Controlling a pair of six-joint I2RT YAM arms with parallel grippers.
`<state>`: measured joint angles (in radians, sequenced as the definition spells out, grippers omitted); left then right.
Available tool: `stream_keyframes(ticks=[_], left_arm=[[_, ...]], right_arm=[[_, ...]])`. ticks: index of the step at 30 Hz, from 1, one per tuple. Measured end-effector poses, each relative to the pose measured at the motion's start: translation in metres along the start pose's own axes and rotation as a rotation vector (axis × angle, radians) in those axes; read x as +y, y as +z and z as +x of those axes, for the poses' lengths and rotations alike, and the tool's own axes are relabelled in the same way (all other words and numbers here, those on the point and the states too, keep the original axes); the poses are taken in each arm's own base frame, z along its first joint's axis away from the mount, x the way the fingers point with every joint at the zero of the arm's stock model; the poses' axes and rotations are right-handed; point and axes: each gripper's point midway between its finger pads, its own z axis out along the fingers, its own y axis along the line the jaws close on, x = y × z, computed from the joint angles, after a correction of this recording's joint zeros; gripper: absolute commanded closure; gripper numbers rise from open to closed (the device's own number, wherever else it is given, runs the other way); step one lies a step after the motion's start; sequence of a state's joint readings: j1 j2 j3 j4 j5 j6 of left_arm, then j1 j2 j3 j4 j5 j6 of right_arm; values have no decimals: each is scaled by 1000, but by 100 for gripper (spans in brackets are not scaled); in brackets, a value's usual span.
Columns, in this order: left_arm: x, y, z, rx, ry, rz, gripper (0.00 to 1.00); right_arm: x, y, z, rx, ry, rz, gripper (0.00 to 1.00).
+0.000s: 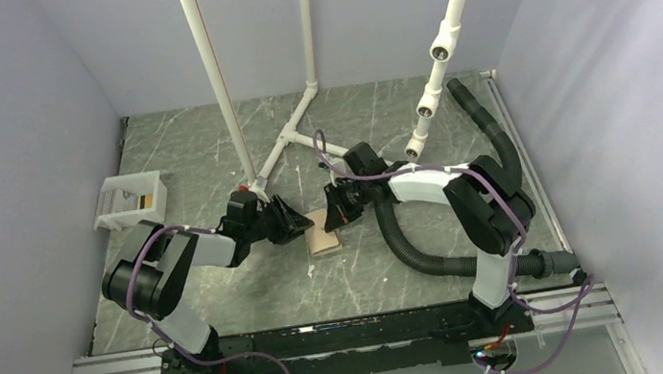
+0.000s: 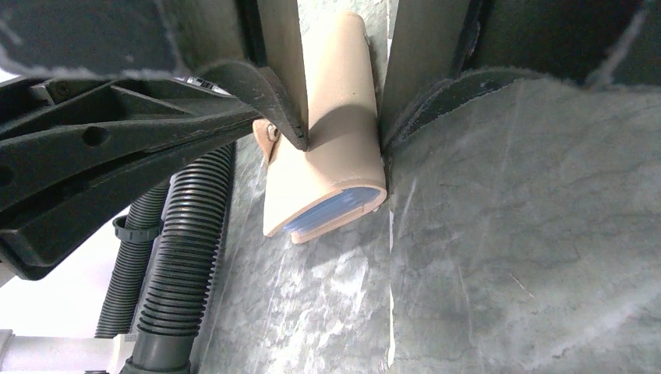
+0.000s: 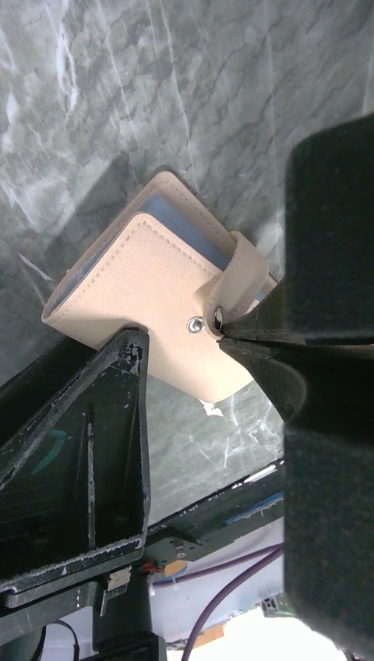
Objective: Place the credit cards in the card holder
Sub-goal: Close the card holder at the center of the board.
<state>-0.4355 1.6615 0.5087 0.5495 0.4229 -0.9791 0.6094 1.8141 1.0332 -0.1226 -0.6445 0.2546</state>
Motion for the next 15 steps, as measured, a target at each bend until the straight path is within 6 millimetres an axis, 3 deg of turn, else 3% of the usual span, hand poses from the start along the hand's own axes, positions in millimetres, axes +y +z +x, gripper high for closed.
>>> stream_keyframes(ticks=[15], left_arm=[[0,0,1,1,1,4,56]], right_arm=[[4,11,2,51,7,-85,100]])
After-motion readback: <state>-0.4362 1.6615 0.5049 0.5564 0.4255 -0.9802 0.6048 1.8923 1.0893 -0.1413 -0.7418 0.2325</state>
